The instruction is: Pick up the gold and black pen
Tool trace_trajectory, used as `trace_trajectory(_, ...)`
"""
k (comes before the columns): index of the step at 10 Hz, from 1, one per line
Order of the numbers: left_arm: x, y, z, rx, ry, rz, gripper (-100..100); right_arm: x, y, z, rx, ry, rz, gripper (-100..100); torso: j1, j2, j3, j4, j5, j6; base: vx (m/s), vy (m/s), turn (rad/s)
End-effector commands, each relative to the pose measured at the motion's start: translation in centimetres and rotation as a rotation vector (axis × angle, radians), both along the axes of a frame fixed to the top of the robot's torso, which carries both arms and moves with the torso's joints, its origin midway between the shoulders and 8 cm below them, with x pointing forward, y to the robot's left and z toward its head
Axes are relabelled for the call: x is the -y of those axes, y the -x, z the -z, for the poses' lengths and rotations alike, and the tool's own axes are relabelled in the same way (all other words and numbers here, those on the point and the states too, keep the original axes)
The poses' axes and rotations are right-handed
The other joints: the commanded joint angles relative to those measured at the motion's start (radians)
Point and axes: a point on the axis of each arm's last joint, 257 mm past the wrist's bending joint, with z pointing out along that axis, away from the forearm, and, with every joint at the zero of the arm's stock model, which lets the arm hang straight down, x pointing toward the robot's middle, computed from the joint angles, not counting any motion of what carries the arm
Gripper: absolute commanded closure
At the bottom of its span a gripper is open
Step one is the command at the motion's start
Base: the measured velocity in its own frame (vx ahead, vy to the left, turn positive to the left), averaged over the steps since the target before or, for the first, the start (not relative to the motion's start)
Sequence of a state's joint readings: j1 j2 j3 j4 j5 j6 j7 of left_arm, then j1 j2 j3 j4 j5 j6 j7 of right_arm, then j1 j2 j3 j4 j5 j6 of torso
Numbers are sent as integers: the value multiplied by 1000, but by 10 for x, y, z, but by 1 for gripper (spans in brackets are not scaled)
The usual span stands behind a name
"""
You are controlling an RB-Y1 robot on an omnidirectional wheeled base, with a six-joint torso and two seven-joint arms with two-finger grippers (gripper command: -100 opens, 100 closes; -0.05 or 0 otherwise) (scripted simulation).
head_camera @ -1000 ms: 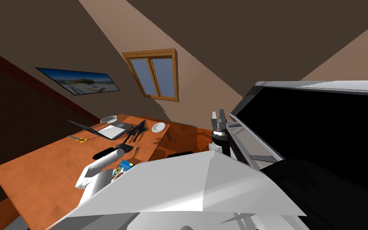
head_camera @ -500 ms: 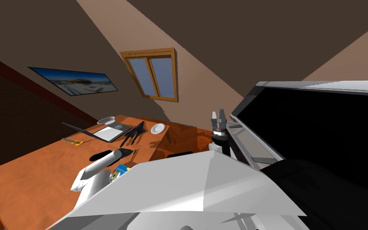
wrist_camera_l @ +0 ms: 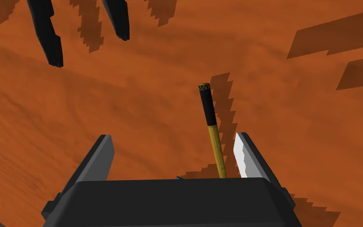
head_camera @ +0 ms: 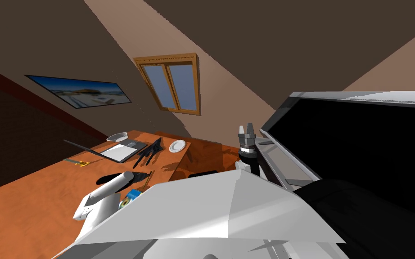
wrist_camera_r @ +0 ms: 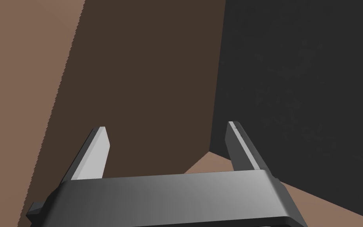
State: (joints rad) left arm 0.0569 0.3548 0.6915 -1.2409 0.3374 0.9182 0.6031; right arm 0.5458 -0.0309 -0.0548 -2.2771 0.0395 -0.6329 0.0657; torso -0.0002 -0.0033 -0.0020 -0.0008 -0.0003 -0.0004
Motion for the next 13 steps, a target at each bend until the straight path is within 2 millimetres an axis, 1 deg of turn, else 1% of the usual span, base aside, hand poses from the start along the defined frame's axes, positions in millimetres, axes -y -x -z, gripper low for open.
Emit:
trace_trajectory(1, 5, 11, 9, -24, 35, -26, -100, 0, 0, 0, 0, 0, 0, 0, 0, 0, 0, 0, 0, 0, 58, -1, -1)
trace_trajectory(3, 8, 38, 26, -78, 115, -100, -100, 0, 0, 0, 0, 0, 0, 0, 0, 0, 0, 0, 0, 0, 72, -3, -5)
trace_trajectory(4, 8, 38, 26, -79, 115, -100, -100, 0, 0, 0, 0, 0, 0, 0, 0, -1, -1, 0, 0, 0, 60, -5, -1)
trace_trajectory(7, 12, 73, 44, -147, 202, -192, -100, 0, 0, 0, 0, 0, 0, 0, 0, 0, 0, 0, 0, 0, 62, -3, 0)
trace_trajectory(8, 12, 73, 44, -147, 202, -192, -100, 0, 0, 0, 0, 0, 0, 0, 0, 0, 0, 0, 0, 0, 51, 0, 3)
trace_trajectory(12, 21, 109, 61, -214, 271, -269, -100, 0, 0, 0, 0, 0, 0, 0, 1, 0, 0, 0, 0, 0, 53, 14, 6)
trace_trajectory(13, 19, 104, 59, -203, 260, -257, -100, 0, 0, 0, 0, 0, 0, 0, 2, 1, 0, 0, 0, 0, 21, 12, 1)
